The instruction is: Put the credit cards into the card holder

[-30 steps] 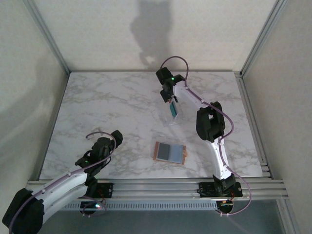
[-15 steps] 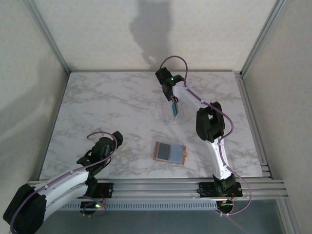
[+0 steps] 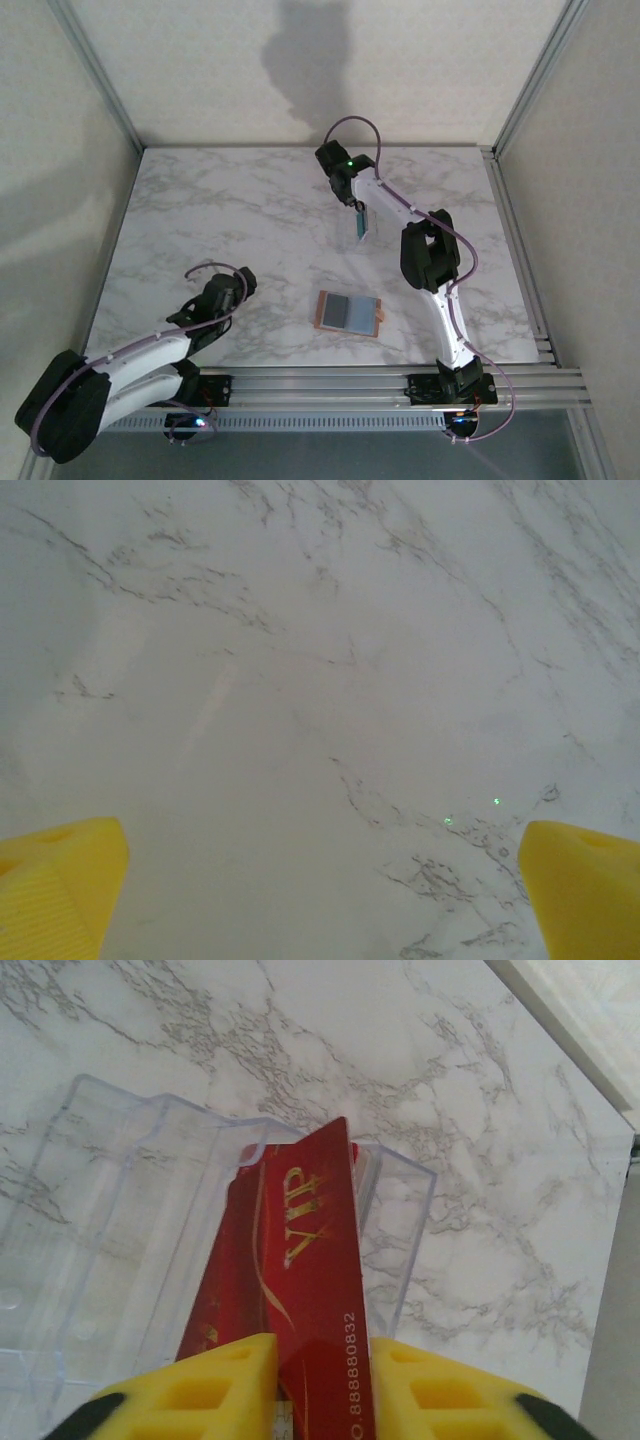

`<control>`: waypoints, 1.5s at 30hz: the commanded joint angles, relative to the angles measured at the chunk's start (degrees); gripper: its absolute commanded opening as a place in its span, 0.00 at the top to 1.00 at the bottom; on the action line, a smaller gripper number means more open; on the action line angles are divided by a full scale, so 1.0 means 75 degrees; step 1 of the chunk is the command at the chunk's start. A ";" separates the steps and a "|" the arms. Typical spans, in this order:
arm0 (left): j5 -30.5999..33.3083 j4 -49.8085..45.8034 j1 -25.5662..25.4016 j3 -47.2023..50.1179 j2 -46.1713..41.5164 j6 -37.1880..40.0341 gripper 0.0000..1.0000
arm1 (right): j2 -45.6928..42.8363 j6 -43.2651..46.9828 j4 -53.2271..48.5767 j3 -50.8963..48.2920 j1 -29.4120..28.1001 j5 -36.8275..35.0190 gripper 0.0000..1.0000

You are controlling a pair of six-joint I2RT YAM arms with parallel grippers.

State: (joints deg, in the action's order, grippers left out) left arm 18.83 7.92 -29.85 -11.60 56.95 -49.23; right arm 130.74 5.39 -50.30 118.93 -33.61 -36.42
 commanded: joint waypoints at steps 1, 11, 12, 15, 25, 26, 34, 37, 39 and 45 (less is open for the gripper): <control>-0.0058 0.0100 0.0018 -0.0315 0.0268 0.0159 0.00 | 0.0030 0.0026 -0.0255 0.0191 -0.0053 -0.0211 0.80; -0.0225 0.0160 0.0018 -0.0596 0.0923 0.0274 0.00 | -0.0073 -0.0214 -0.0455 0.0355 -0.0201 0.0244 0.87; -0.0225 0.0151 0.0017 -0.0602 0.0944 0.0274 0.00 | -0.0085 -0.0296 -0.0538 0.0420 -0.0195 0.0342 0.88; -0.0214 0.0149 0.0019 -0.0622 0.0950 0.0283 0.00 | -0.0291 -0.0511 -0.0593 0.0378 -0.0227 0.0689 0.94; -0.0163 0.0058 0.0007 -0.0476 0.0697 0.0198 0.00 | -0.1639 -0.0953 0.0017 -0.0418 -0.0304 0.1570 1.00; -0.0164 0.0029 0.0004 -0.0479 0.0653 0.0195 0.00 | -0.1821 -0.1023 0.0045 -0.0514 -0.0311 0.1684 1.00; -0.0307 -0.0270 0.0007 -0.0355 -0.0106 0.0178 0.00 | -0.4605 -0.1638 0.1207 -0.2917 -0.0315 0.3209 1.00; -0.0842 -0.0797 0.0014 -0.0705 -0.0515 0.0405 0.00 | -0.5842 -0.1817 0.1541 -0.4151 -0.0314 0.4361 1.00; -0.1493 -0.1139 0.0030 -0.1036 -0.0722 0.0532 0.00 | -0.6538 -0.2022 0.1636 -0.4875 -0.0307 0.5220 1.00; -0.4036 -0.1735 0.0028 -0.1926 -0.0897 0.0570 0.00 | -0.8103 -0.2821 0.1629 -0.6764 -0.0301 0.7463 1.00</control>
State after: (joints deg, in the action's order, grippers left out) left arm 0.95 -1.61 -29.85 -23.20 50.81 -46.06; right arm 72.60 -11.29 -38.65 73.08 -35.55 7.75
